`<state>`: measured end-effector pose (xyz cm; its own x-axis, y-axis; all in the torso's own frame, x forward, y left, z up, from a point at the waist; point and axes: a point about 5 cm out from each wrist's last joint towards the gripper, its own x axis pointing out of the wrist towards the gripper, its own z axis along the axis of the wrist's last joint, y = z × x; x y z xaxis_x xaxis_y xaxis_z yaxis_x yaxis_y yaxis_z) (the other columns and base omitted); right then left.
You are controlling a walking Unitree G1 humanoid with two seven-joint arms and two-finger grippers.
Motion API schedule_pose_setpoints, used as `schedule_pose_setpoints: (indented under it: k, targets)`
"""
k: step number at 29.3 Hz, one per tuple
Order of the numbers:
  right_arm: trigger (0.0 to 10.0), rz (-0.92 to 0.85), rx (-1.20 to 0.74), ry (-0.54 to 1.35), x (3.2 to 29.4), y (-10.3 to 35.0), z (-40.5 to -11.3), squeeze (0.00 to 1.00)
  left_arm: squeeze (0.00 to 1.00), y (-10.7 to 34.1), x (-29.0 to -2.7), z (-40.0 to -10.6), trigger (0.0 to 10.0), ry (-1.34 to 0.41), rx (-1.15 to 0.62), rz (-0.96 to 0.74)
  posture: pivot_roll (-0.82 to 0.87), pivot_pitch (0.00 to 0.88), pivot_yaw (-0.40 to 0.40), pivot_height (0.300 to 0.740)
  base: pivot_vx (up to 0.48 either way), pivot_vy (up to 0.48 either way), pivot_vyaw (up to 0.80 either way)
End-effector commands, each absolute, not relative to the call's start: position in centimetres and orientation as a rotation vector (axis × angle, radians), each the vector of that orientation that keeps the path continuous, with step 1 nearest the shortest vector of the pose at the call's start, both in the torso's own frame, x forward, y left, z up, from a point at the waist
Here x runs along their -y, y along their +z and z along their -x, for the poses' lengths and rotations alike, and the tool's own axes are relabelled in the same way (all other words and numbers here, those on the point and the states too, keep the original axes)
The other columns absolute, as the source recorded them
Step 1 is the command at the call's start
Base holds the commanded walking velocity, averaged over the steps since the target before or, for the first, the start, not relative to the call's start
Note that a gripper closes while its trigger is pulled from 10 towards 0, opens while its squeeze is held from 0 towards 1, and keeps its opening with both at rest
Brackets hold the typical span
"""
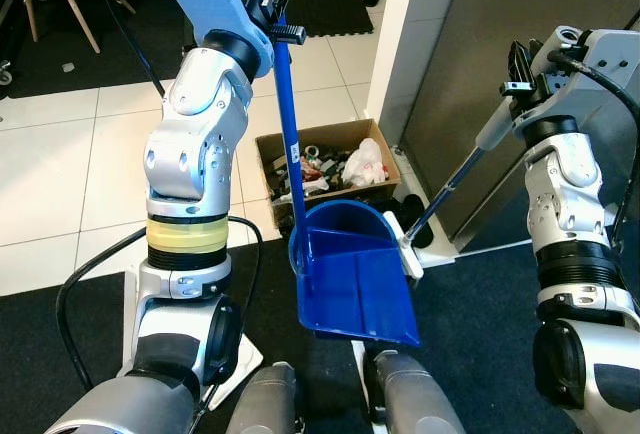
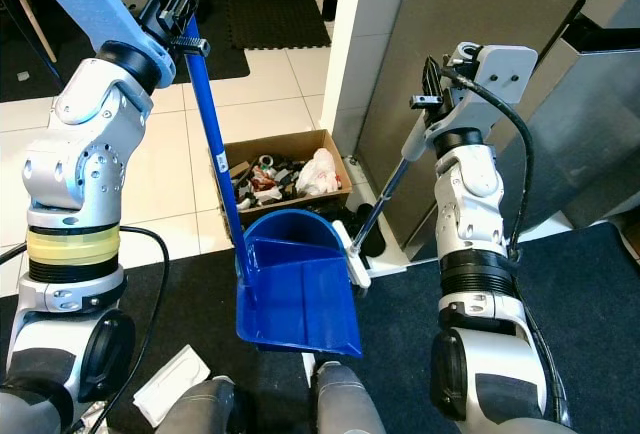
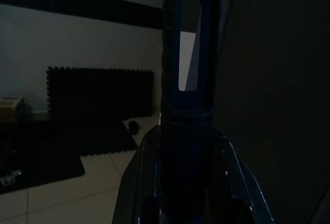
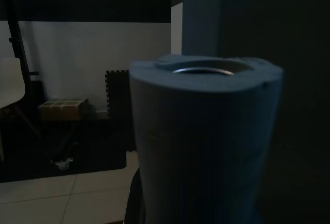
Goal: Sweep floor
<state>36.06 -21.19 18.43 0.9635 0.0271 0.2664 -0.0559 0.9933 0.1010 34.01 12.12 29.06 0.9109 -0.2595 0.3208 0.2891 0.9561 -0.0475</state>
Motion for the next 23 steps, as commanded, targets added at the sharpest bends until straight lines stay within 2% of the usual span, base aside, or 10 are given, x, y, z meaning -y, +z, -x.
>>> schedule_pose_setpoints:
  k: [1, 20, 23]
  targets:
    - [10.0, -0.106, 0.319, 0.042, 21.1, 19.6, -36.31, 0.0, 0.0, 29.88, -12.34, -33.81, 10.0, -0.272, 0.362, 0.066, 0.03, 0.0, -0.057, 0.74, 0.0, 0.0, 0.78]
    - [10.0, -0.108, 0.319, 0.036, 21.18, 19.58, -36.37, 0.0, 0.0, 29.98, -12.57, -34.01, 10.0, -0.252, 0.379, 0.026, 0.03, 0.0, -0.055, 0.74, 0.0, 0.0, 0.78]
    - [10.0, -0.112, 0.318, 0.035, 21.18, 19.55, -36.38, 0.0, 0.0, 30.78, -13.22, -34.0, 10.0, -0.184, 0.441, -0.114, 0.04, 0.0, -0.055, 0.74, 0.0, 0.0, 0.73]
